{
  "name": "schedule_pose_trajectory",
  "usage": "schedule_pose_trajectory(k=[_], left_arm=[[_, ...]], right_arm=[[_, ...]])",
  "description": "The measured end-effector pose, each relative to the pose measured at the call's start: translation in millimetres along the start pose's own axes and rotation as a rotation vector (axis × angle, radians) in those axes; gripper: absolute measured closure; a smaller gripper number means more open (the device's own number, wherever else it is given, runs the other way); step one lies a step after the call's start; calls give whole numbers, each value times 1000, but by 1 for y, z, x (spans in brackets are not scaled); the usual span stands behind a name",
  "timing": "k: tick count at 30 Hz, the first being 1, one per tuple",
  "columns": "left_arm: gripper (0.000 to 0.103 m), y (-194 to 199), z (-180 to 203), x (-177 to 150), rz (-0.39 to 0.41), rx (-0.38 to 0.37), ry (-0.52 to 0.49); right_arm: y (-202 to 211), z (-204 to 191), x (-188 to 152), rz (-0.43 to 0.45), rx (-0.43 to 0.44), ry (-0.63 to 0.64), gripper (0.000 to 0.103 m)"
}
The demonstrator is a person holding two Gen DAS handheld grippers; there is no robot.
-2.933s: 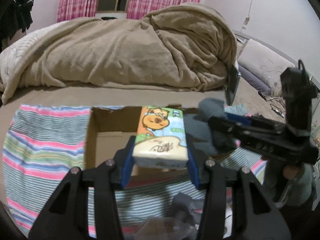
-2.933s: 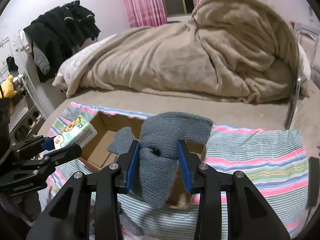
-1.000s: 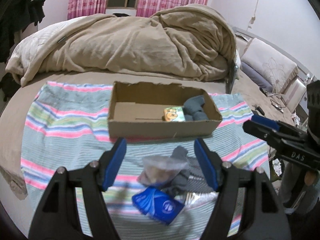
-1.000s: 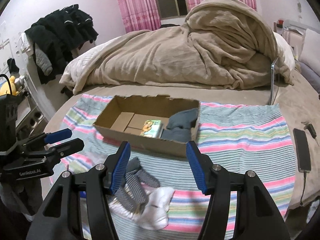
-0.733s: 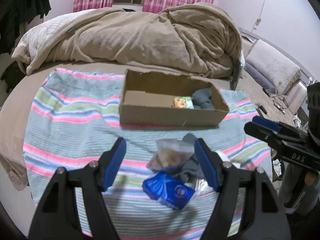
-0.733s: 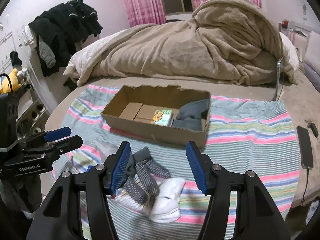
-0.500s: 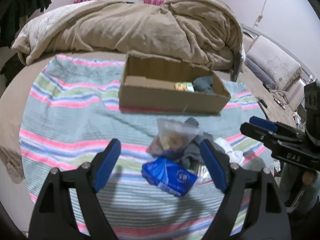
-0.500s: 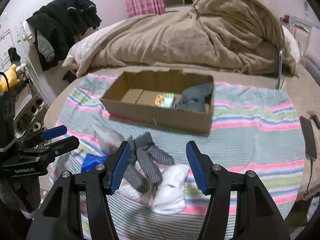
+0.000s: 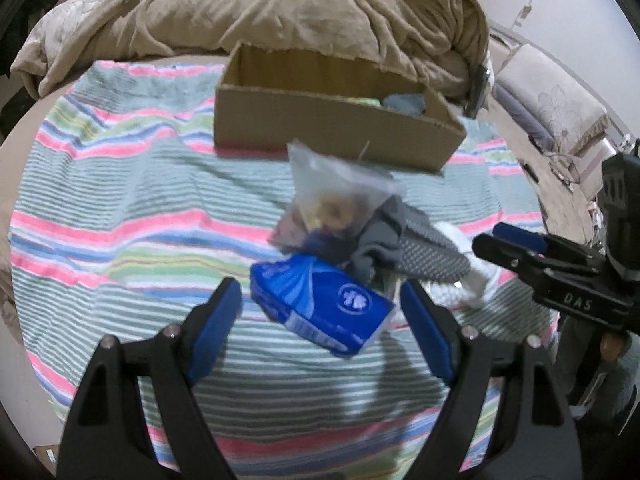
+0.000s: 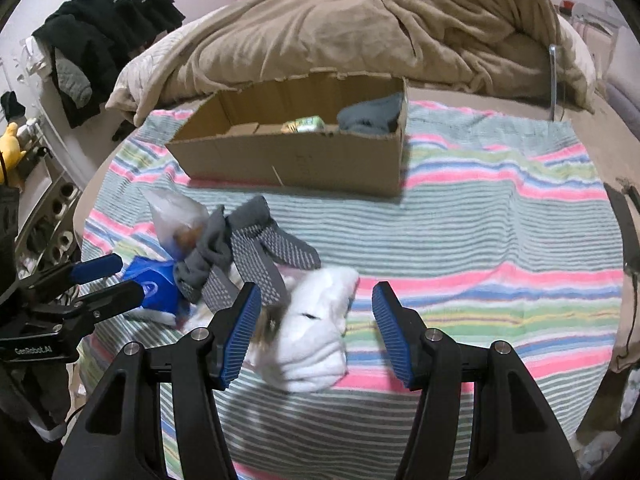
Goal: Organize objects
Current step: 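Withdraw both grippers from the box toward the blue packet and white socks, then grasp the blue wipes packet with the left gripper while the right grasps the white socks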
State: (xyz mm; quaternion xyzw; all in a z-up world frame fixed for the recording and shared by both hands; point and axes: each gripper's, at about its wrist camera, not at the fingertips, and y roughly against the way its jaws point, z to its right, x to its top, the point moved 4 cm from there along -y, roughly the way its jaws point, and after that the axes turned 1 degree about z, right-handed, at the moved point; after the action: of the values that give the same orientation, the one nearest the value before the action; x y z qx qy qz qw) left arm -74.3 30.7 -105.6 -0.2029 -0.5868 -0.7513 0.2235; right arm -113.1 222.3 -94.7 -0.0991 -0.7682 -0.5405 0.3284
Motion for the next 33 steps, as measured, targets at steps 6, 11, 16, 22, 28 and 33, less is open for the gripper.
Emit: schedule_pose_trajectory(k=[6, 11, 16, 22, 28, 33], left_arm=[[20, -13, 6, -3, -16, 62, -28], [15, -23, 12, -4, -31, 119, -97], [15, -18, 3, -5, -23, 125, -111], [15, -1, -13, -5, -5, 179, -114], [15, 15, -12, -3, 32, 213, -107], [15, -6, 0, -3, -6, 235, -166]], right_arm=[[-10, 2, -10, -38, 12, 2, 42], [-20, 3, -15, -64, 25, 6, 42], [-22, 2, -15, -69, 34, 22, 42], [-21, -5, -17, -63, 60, 54, 61], [-19, -4, -16, -46, 69, 55, 64], [-19, -4, -16, -48, 81, 57, 64]])
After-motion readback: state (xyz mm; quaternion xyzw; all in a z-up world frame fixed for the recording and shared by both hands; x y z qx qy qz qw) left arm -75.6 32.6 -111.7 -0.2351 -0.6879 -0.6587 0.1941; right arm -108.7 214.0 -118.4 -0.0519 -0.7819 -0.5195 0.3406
